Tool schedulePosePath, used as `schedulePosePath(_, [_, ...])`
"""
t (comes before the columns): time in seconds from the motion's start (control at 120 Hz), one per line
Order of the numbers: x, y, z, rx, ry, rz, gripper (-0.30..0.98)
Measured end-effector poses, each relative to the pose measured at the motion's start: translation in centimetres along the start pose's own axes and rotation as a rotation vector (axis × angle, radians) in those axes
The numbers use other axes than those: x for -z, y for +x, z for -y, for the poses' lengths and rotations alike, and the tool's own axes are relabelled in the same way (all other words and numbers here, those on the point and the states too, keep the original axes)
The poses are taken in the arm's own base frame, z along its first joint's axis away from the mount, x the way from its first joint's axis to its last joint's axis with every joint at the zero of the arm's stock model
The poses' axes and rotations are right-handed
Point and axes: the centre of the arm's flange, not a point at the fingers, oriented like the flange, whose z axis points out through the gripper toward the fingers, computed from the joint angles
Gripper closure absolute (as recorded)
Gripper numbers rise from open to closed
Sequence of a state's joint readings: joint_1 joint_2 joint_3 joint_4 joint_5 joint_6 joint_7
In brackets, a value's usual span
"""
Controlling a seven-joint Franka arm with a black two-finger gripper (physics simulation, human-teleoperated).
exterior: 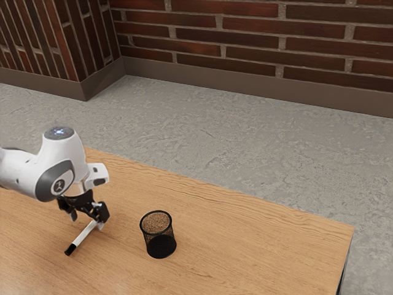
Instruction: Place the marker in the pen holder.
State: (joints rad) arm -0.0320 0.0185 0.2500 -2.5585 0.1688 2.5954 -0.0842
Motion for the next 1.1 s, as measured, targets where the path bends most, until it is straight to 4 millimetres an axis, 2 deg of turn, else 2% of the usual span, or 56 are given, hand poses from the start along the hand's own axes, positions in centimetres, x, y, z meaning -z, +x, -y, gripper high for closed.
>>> schedulePosePath(0.167, [-0.8,0.1,0.0,-0.029,0.000,-0.009,0.00])
schedulePosePath(0.4, [-1.2,0.4,1.1,-0.003,-0.029,-0.030,0.00])
schedulePosePath(0.617, [-0.9,0.6,0.9,-0.030,-0.042,-0.051,0.39])
schedulePosePath(0.733, [-0.9,0.6,0.9,-0.045,-0.043,-0.054,0.53])
schedulePosePath(0.9, [-1.0,0.3,1.0,-0.043,-0.055,-0.051,0.61])
schedulePosePath(1.1, [-1.7,-1.1,0.9,-0.023,-0.081,-0.029,0.58])
